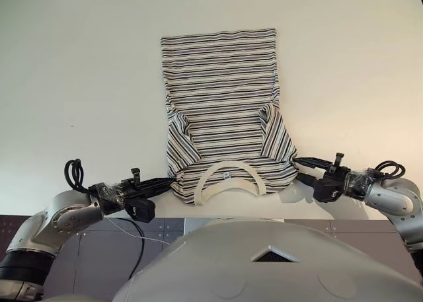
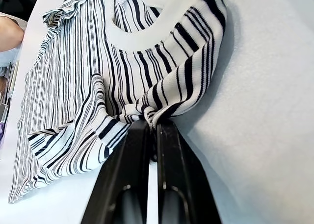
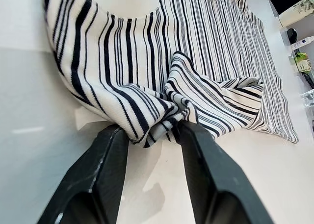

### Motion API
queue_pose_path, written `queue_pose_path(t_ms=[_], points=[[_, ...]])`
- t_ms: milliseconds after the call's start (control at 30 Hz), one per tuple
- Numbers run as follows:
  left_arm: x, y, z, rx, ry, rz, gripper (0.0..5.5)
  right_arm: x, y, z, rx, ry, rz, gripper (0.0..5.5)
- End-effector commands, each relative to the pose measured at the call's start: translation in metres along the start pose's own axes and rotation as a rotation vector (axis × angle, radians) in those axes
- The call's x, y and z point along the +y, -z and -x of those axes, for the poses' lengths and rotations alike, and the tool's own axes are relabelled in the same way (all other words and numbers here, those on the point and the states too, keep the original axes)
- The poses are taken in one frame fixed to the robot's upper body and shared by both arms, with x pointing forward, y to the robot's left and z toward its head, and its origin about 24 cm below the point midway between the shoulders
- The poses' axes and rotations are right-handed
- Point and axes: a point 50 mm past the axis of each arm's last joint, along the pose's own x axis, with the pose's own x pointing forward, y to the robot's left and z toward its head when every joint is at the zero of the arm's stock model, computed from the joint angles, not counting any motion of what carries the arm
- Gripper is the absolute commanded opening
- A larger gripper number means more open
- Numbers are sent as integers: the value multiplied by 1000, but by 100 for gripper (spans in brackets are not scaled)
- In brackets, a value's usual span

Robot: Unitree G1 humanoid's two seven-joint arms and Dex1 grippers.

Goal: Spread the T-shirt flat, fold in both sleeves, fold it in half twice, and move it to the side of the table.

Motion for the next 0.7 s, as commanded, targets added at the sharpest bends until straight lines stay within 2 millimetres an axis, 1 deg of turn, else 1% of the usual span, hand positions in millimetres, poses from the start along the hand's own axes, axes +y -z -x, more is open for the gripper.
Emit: queue_pose_path(t_ms=[33, 67, 100, 133, 167, 200, 333, 400, 533, 633, 700], points=[[-4, 4, 0, 25, 36, 9, 10, -8, 3, 2, 13, 13, 45, 180], [-4, 3, 0, 25, 34, 10, 10, -9, 3, 2, 9, 15, 52, 180], [-5, 3, -1, 25, 33, 11, 10, -10, 3, 2, 2, 9, 57, 160], [-5, 3, -1, 25, 30, 11, 10, -9, 2, 3, -5, 2, 60, 151], [-4, 3, -1, 25, 28, 11, 10, -9, 1, 3, -10, -7, 62, 125], [-4, 3, -2, 24, 27, 11, 10, -8, 1, 3, -14, -13, 63, 117], [-4, 3, -3, 22, 23, 11, 10, -8, 1, 3, -20, -25, 69, 37], [-4, 3, -3, 21, 22, 11, 10, -6, 0, 2, -24, -29, 67, 13], [-2, 3, -2, 21, 14, 16, 10, -4, -1, 2, -26, -45, 53, 13], [8, 3, 0, 20, -23, 35, 10, -5, -2, 8, -24, -57, 23, 13], [17, -1, 5, 13, -39, 49, 10, -6, -6, 18, -26, -88, 22, 13]])
